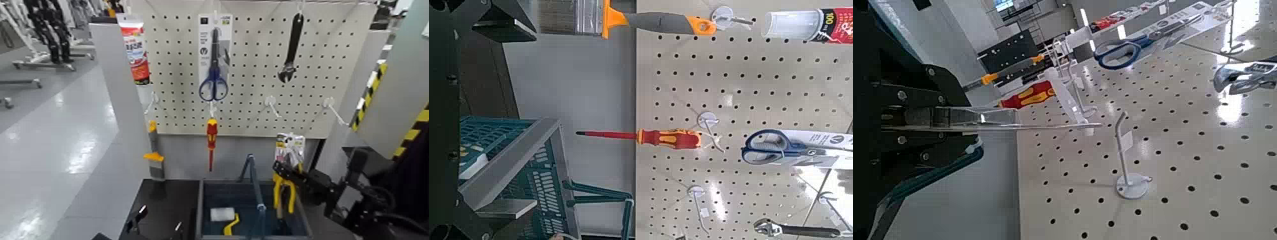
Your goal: Put the yellow pliers into the crate.
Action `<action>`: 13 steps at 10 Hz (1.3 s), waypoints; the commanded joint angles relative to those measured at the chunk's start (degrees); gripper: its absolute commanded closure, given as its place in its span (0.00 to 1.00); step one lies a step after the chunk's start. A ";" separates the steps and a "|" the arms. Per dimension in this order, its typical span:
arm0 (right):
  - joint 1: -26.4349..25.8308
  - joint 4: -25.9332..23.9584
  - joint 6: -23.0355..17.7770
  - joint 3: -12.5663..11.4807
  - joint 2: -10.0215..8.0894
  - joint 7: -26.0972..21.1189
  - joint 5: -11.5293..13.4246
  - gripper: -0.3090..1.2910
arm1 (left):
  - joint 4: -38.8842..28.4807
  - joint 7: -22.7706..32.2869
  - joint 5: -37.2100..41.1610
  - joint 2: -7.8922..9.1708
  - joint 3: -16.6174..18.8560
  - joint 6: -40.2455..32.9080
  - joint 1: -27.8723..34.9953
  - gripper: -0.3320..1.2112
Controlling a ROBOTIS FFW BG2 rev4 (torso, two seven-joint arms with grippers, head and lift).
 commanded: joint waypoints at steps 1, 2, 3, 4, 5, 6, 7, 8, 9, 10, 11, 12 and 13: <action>-0.97 4.03 -1.82 1.64 -0.58 0.41 0.55 0.95 | 0.15 -0.02 0.00 -0.15 -0.01 0.00 -0.04 0.30; -1.41 5.09 -2.61 2.43 -0.67 0.49 0.98 0.95 | 0.15 -0.02 0.00 -0.24 -0.01 0.00 -0.04 0.30; -2.02 5.97 -3.23 3.49 -0.75 0.49 1.34 0.95 | 0.24 -0.02 0.00 -0.24 0.08 0.00 -0.04 0.30; -2.29 6.41 -3.40 4.10 -0.84 0.32 2.04 0.95 | 0.33 -0.11 0.00 -0.32 -0.01 -0.09 -0.13 0.30; -2.82 7.28 -3.84 4.72 -1.02 0.23 2.74 0.95 | 0.33 -0.20 0.00 -0.41 0.08 -0.09 -0.13 0.30; -3.25 7.55 -3.84 5.42 -1.19 -0.21 3.89 0.95 | 0.33 -0.29 0.00 -0.41 0.17 -0.09 -0.13 0.30; -3.43 7.20 -3.14 5.59 -1.28 -0.74 5.38 0.95 | 0.33 -0.38 0.00 -0.41 0.17 -0.18 -0.13 0.30; -3.43 7.11 -2.88 5.42 -1.28 -1.26 5.03 0.81 | 0.33 -0.46 0.00 -0.41 0.17 -0.26 -0.13 0.30; -3.43 7.02 -2.52 5.33 -1.28 -1.44 4.68 0.48 | 0.33 -0.46 0.00 -0.41 0.17 -0.26 -0.13 0.30; -3.43 6.67 -2.26 5.33 -1.28 -1.44 4.68 0.27 | 0.33 -0.55 0.00 -0.41 0.25 -0.26 -0.13 0.30; -3.43 6.58 -2.35 5.16 -1.19 -1.53 4.50 0.26 | 0.42 -0.46 0.00 -0.41 0.25 -0.26 -0.13 0.30; -3.43 6.41 -2.52 5.07 -1.19 -1.53 4.32 0.26 | 0.42 -0.55 0.00 -0.41 0.25 -0.26 -0.13 0.30; -3.43 6.32 -2.61 5.07 -1.19 -1.53 4.24 0.26 | 0.42 -0.55 0.00 -0.41 0.25 -0.35 -0.13 0.30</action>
